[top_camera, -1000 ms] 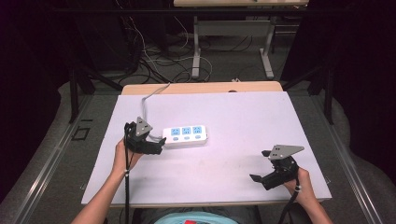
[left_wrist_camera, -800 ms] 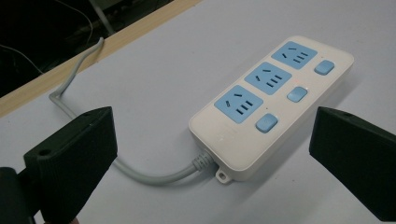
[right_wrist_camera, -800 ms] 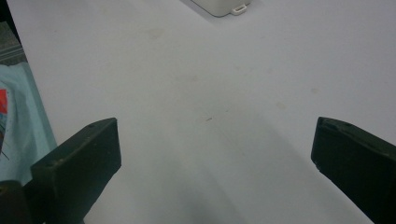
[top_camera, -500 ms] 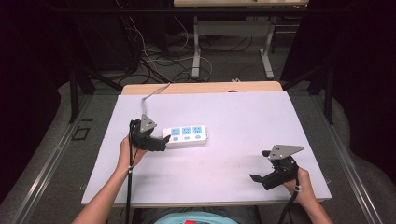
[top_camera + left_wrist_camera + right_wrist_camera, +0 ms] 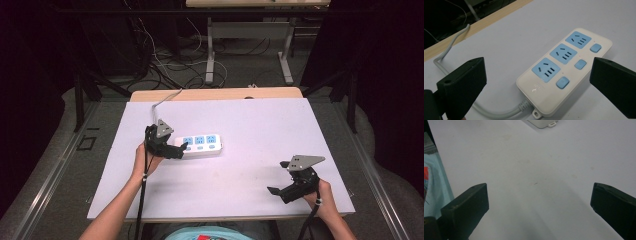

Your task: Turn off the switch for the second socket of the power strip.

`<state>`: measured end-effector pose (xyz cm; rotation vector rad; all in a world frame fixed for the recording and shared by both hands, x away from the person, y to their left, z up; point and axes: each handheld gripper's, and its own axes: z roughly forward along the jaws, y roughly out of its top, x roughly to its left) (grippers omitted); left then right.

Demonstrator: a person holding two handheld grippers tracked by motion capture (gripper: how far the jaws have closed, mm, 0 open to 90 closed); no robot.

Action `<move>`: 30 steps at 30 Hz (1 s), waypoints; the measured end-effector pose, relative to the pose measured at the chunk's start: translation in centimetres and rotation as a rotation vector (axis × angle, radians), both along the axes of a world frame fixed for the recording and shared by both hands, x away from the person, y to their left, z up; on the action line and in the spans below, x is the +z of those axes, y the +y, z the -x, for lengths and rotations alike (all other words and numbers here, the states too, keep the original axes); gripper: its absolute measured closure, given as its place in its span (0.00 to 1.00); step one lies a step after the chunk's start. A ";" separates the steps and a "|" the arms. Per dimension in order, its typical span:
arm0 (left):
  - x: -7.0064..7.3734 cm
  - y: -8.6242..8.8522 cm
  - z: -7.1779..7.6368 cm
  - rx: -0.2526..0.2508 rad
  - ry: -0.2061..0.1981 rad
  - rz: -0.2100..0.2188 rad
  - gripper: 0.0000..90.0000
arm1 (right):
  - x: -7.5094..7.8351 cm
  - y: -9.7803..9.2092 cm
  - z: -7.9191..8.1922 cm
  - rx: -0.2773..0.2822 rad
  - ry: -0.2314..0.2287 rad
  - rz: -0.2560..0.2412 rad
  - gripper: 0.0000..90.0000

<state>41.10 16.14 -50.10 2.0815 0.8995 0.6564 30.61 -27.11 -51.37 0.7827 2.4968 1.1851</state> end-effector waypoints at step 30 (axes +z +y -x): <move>-0.9 -2.3 -1.7 -0.054 0.051 -0.003 0.03 | -0.1 0.1 0.0 -0.004 -0.005 0.004 0.01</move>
